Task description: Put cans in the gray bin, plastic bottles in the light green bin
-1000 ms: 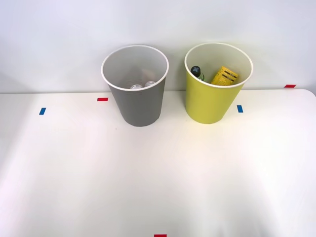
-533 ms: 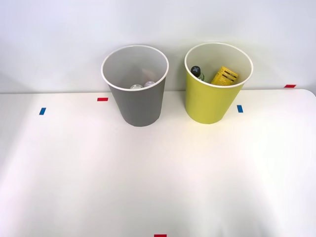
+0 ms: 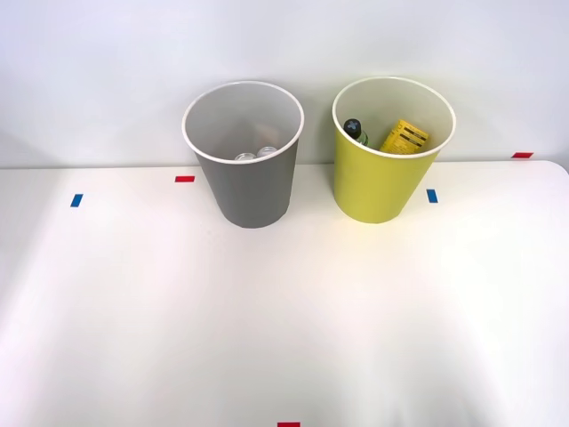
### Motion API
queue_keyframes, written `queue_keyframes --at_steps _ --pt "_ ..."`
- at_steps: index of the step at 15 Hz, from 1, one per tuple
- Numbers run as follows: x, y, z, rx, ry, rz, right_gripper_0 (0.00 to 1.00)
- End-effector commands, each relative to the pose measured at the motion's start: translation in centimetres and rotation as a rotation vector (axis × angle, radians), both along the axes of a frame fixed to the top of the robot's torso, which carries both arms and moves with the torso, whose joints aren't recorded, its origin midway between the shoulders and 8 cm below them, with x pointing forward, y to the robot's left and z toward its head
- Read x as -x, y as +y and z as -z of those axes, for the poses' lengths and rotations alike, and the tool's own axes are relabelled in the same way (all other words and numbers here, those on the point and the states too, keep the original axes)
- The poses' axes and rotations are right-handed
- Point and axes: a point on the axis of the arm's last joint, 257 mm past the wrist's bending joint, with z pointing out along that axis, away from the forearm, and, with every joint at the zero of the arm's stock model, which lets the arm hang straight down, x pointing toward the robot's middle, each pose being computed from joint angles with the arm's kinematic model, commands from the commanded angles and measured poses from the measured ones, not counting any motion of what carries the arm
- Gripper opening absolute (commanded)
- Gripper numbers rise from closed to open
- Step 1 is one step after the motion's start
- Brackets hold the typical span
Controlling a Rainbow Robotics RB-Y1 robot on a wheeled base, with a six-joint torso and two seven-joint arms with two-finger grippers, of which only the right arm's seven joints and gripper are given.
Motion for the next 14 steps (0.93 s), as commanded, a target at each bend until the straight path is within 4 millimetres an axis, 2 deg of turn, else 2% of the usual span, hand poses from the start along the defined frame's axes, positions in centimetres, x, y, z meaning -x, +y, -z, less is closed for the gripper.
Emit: queue_keyframes --at_steps 1,14 --pt "0.0 0.0 0.0 0.0 0.0 0.0 1.0" --pt "0.0 0.0 0.0 0.0 0.0 0.0 1.0"
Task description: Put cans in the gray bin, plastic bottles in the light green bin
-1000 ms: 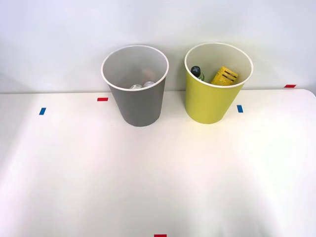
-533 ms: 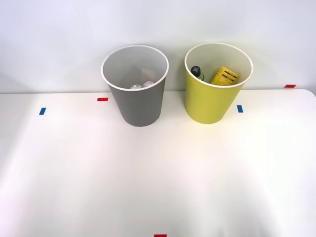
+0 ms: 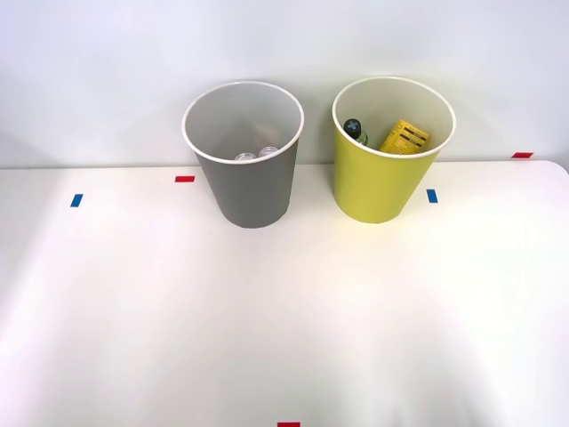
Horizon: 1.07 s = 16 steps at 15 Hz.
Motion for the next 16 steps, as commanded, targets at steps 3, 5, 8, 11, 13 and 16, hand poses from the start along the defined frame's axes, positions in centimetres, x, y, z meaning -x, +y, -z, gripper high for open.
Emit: queue_keyframes --at_steps 3,5,8,11,13,16 --pt "0.0 0.0 0.0 0.0 0.0 0.0 1.0" --pt "0.0 0.0 0.0 0.0 0.0 0.0 1.0" --pt "0.0 0.0 0.0 0.0 0.0 0.0 1.0" --pt "0.0 0.0 0.0 0.0 0.0 0.0 1.0" --pt "0.0 0.0 0.0 0.0 0.0 0.0 1.0" --pt "0.0 0.0 0.0 0.0 0.0 0.0 1.0"
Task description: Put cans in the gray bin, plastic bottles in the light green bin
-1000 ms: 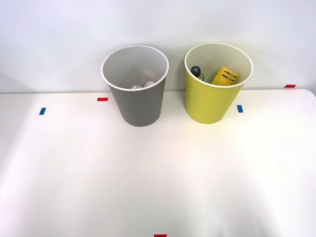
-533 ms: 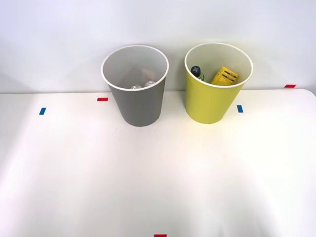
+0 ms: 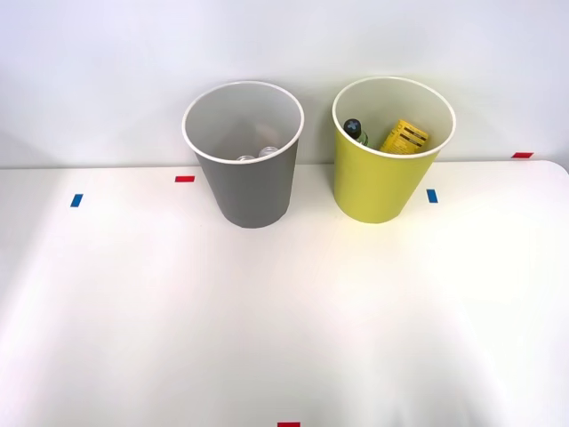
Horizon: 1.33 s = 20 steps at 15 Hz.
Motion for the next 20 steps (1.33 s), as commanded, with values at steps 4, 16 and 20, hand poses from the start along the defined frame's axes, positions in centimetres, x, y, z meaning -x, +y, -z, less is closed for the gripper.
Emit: queue_keyframes --at_steps 4,16,20 --pt "0.0 0.0 0.0 0.0 0.0 0.0 1.0" --pt "0.0 0.0 0.0 0.0 0.0 0.0 1.0" --pt "0.0 0.0 0.0 0.0 0.0 0.0 1.0"
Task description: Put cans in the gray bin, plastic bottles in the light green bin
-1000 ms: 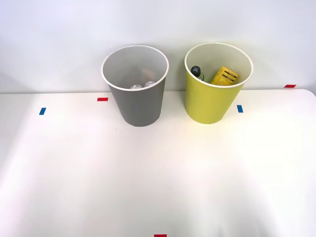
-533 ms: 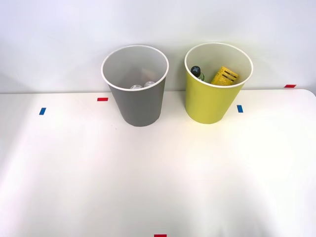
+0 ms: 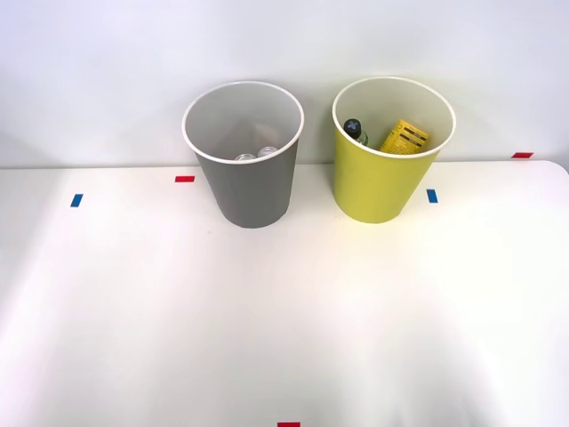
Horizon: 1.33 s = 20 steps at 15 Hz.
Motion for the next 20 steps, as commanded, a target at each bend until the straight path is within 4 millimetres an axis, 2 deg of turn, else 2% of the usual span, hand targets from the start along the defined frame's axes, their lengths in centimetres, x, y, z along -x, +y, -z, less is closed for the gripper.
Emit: queue_keyframes --at_steps 1,20 --pt "0.0 0.0 0.0 0.0 0.0 0.0 1.0" --pt "0.0 0.0 0.0 0.0 0.0 0.0 1.0"
